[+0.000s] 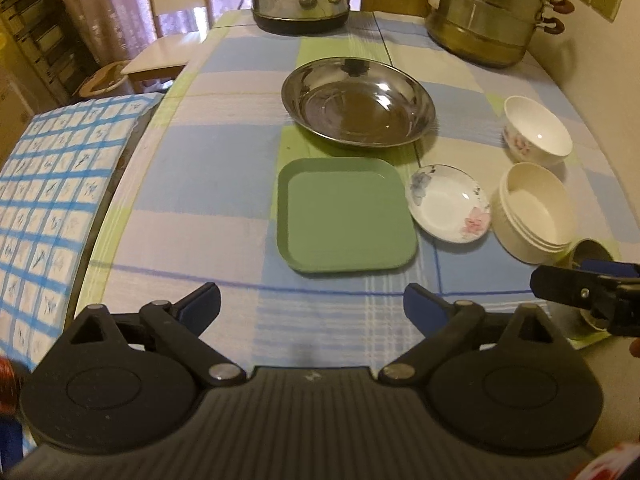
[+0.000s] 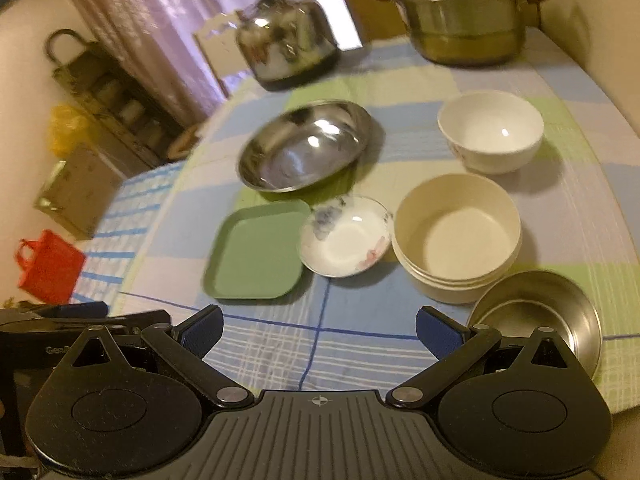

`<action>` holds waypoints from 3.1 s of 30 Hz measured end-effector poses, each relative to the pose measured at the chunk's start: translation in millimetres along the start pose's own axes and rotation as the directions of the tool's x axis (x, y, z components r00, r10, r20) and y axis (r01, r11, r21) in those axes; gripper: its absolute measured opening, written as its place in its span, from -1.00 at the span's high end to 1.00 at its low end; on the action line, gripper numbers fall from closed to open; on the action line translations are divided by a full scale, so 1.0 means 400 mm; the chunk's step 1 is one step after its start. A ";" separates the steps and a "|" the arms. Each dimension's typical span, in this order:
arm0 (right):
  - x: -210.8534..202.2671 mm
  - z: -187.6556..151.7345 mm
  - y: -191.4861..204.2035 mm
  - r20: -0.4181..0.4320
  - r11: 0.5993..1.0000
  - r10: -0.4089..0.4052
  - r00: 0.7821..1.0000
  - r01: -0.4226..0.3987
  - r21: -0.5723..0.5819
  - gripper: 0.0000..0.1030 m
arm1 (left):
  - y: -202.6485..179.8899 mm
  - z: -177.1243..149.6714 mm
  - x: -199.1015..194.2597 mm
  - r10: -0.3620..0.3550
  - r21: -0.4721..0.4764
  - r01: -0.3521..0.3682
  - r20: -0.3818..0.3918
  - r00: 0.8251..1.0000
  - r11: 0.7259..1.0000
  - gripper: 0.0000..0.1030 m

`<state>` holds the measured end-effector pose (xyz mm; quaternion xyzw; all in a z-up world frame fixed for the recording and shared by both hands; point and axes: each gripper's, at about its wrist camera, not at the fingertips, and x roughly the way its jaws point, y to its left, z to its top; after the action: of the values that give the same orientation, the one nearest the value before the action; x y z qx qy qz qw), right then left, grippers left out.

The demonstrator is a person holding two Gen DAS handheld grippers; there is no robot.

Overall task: Organize plates and bowls
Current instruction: 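Move the left gripper to the green square plate's rim, then close the left gripper on the green plate's rim and lift it, then carry the green plate into the steel plate and lower it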

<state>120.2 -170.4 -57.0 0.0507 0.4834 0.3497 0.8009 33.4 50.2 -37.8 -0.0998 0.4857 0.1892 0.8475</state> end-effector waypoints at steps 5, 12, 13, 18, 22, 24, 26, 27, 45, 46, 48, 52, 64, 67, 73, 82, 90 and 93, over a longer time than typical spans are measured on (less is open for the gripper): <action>0.065 0.019 0.021 -0.005 0.998 -0.017 1.000 0.018 0.067 -0.98 | 0.048 0.055 0.076 -0.040 0.065 0.041 -0.015 0.999 0.997 -0.77; 0.173 0.022 0.074 -0.026 0.994 -0.053 0.998 0.055 0.099 -0.71 | 0.103 0.119 0.183 -0.086 0.166 0.094 -0.056 0.995 0.982 -0.62; 0.190 0.020 0.079 -0.034 0.992 -0.055 0.998 0.059 0.108 -0.64 | 0.109 0.124 0.195 -0.096 0.181 0.106 -0.060 0.994 0.978 -0.60; 0.253 0.013 0.095 -0.043 0.984 -0.076 0.996 0.082 0.161 -0.32 | 0.122 0.148 0.267 -0.141 0.241 0.162 -0.102 0.985 0.957 -0.44; 0.289 0.012 0.102 -0.037 0.975 -0.102 0.994 0.107 0.196 -0.08 | 0.121 0.155 0.302 -0.169 0.274 0.196 -0.119 0.978 0.942 -0.24; 0.305 0.011 0.105 -0.041 0.970 -0.118 0.992 0.124 0.209 0.04 | 0.124 0.159 0.316 -0.185 0.282 0.213 -0.123 0.975 0.936 -0.18; 0.318 0.012 0.109 -0.041 0.965 -0.134 0.990 0.140 0.223 0.13 | 0.129 0.162 0.325 -0.196 0.287 0.224 -0.124 0.973 0.931 -0.18; 0.321 0.012 0.110 -0.041 0.962 -0.140 0.989 0.145 0.229 0.18 | 0.130 0.164 0.331 -0.198 0.291 0.226 -0.123 0.972 0.930 -0.15; 0.348 0.017 0.138 -0.048 0.949 -0.230 0.972 0.235 0.210 0.62 | 0.149 0.163 0.363 -0.262 0.302 0.292 -0.136 0.955 0.907 0.69; 0.349 0.017 0.138 -0.048 0.949 -0.231 0.972 0.236 0.208 0.62 | 0.155 0.163 0.362 -0.263 0.295 0.293 -0.137 0.955 0.909 0.74; 0.350 0.019 0.142 -0.048 0.950 -0.231 0.972 0.236 0.203 0.65 | 0.166 0.160 0.361 -0.264 0.279 0.293 -0.138 0.955 0.915 0.77; 0.354 0.027 0.151 -0.039 0.957 -0.223 0.974 0.226 0.183 0.83 | 0.189 0.152 0.354 -0.251 0.257 0.277 -0.131 0.959 0.926 0.77; 0.360 0.068 0.205 -0.012 0.975 -0.188 0.982 0.188 0.117 0.89 | 0.261 0.171 0.300 -0.254 0.165 0.266 -0.090 0.963 0.950 0.77; 0.353 0.080 0.210 -0.009 0.977 -0.175 0.984 0.175 0.118 0.89 | 0.265 0.181 0.284 -0.256 0.159 0.264 -0.072 0.964 0.951 0.77; 0.343 0.085 0.222 -0.014 0.982 -0.161 0.987 0.162 0.093 0.89 | 0.277 0.183 0.268 -0.256 0.140 0.263 -0.065 0.965 0.955 0.77; 0.334 0.091 0.234 -0.018 0.988 -0.140 0.990 0.141 0.061 0.89 | 0.297 0.172 0.239 -0.253 0.109 0.258 -0.058 0.966 0.960 0.78; 0.318 0.113 0.252 0.018 0.992 -0.124 0.992 0.123 0.033 0.89 | 0.302 0.195 0.212 -0.254 0.103 0.255 -0.016 0.967 0.962 0.79; 0.314 0.130 0.245 0.034 0.991 -0.127 0.991 0.125 0.041 0.89 | 0.295 0.216 0.213 -0.264 0.116 0.262 0.005 0.965 0.958 0.79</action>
<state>148.3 -7.1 -81.4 0.0418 0.4775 0.2880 0.8290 91.1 206.8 -65.4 -0.1130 0.4697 0.0479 0.8743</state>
